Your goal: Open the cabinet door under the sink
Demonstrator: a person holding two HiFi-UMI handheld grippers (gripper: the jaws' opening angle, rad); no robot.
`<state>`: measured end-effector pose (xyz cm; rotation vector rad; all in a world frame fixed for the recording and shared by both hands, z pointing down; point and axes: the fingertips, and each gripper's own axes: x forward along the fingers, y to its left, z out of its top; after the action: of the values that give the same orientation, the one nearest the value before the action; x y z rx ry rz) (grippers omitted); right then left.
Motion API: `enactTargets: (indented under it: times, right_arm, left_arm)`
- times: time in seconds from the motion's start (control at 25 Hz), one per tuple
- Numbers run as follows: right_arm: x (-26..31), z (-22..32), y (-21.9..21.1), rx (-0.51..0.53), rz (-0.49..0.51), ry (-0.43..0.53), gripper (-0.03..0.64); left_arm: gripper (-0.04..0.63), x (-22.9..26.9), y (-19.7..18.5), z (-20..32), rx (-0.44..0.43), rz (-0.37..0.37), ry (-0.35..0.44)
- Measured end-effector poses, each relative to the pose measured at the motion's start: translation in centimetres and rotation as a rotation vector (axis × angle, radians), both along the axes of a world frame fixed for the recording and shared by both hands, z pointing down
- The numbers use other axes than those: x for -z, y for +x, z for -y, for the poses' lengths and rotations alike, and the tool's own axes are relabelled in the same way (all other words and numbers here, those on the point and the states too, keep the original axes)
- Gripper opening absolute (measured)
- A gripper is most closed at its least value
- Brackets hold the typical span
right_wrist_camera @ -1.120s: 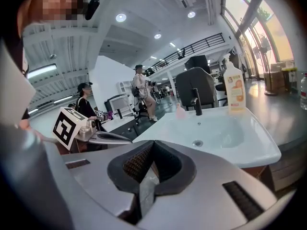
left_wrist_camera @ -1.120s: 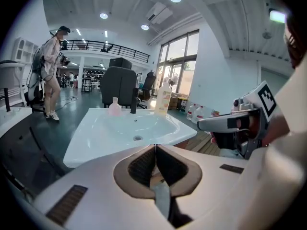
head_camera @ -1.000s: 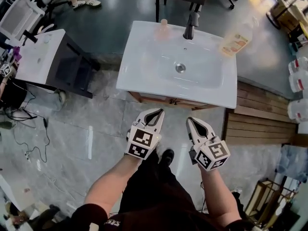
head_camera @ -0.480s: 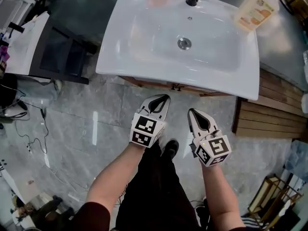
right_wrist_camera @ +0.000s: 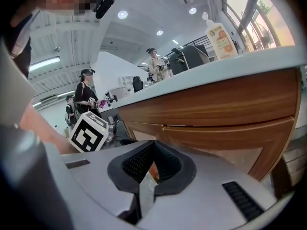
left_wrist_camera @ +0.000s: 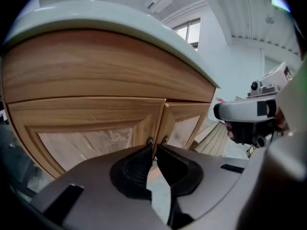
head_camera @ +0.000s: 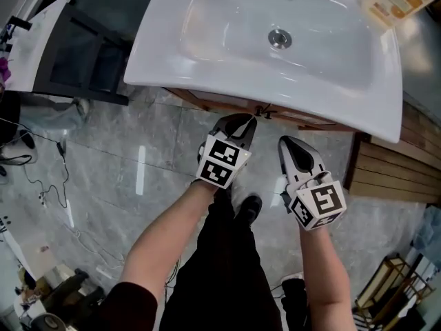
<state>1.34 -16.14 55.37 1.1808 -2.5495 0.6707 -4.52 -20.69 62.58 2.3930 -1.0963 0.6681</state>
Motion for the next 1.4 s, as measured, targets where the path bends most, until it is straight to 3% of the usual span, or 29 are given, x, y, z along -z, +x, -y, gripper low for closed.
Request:
enactTargets:
  times: [0.28,0.56,0.72,0.96,1.24,1.4]
  right_arm:
    - [-3.0,1.1,0.7,-0.012,-0.002,0.01,0.014]
    - [-6.2,2.0,1.5,-0.023,-0.036,0.023,0.014]
    - [-6.6,1.8,1.7,-0.001,-0.05,0.021,0.014]
    - [-6.4,2.2,1.5,-0.012,-0.063,0.011,0.014]
    - [-5.7,2.5,1.2,0.01,-0.07,0.022,0.014]
    - [-5.7,2.6,1.2,0.018,-0.075,0.02,0.015]
  left_arm:
    - [0.104,-3.8,1.1,1.3,0.033,0.003,-0.026]
    - [0.106,-6.9,2.2,1.8,0.038,0.029,-0.05]
    - [0.097,-7.6,2.0,2.5,0.071,0.038,-0.067]
    - [0.1,-8.5,2.1,2.3,0.05,0.089,-0.097]
    - [0.084,-8.1,2.0,2.2,0.02,0.04,-0.132]
    - [0.078,-8.0,1.9,1.7,-0.008,0.05,-0.117]
